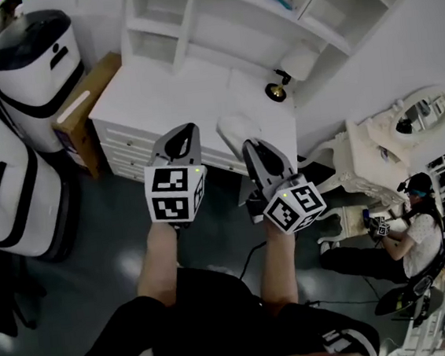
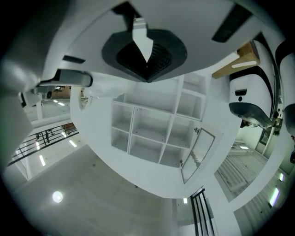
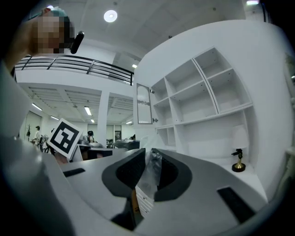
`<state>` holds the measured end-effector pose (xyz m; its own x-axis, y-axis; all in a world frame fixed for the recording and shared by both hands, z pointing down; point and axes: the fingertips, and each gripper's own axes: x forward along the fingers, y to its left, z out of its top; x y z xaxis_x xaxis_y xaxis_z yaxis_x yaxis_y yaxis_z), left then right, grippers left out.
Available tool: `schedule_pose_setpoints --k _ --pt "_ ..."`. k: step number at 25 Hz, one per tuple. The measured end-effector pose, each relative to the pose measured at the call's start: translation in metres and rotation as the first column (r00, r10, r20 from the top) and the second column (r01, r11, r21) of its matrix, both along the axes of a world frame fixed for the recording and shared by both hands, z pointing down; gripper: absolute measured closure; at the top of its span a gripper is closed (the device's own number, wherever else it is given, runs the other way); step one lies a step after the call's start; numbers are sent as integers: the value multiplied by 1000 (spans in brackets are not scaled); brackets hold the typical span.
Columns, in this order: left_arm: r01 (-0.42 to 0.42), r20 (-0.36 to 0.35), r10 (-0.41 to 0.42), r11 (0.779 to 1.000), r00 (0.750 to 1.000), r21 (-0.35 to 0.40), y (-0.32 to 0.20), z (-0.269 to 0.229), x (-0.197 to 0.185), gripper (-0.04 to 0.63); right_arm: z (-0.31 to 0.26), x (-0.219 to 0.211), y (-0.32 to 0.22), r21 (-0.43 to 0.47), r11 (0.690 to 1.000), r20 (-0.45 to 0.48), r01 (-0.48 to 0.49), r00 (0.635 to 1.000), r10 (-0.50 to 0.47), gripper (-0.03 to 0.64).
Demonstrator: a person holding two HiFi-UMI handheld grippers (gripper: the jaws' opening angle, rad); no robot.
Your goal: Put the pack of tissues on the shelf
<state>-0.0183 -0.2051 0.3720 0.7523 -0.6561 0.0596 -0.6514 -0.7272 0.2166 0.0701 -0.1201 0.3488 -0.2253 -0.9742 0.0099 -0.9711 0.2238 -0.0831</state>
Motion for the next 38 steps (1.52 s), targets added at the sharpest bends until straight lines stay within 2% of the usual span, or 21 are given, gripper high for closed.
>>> schedule_pose_setpoints --k 4,8,13,17,26,32,38 --pt "-55 -8 55 997 998 -45 0 14 13 586 20 11 0 -54 998 5 -42 999 42 561" --pt "-66 -9 66 996 998 -52 -2 13 16 584 10 14 -9 -41 998 6 -41 999 41 561" --pt "-6 -11 6 999 1000 -52 -22 15 4 584 23 5 -28 -64 998 1 14 1000 -14 561" --pt "32 -17 -32 999 999 -38 -31 6 -3 586 9 9 -42 -32 999 4 42 999 -42 561" --pt "75 34 -74 997 997 -28 -42 15 -10 584 19 -5 -72 -19 991 40 129 991 -128 561" --pt "63 82 -59 997 995 -48 -50 32 11 584 48 12 -75 -52 992 91 114 990 -109 561" --pt "-9 79 12 999 997 -40 -52 39 65 584 63 65 -77 -60 997 112 42 993 -35 561"
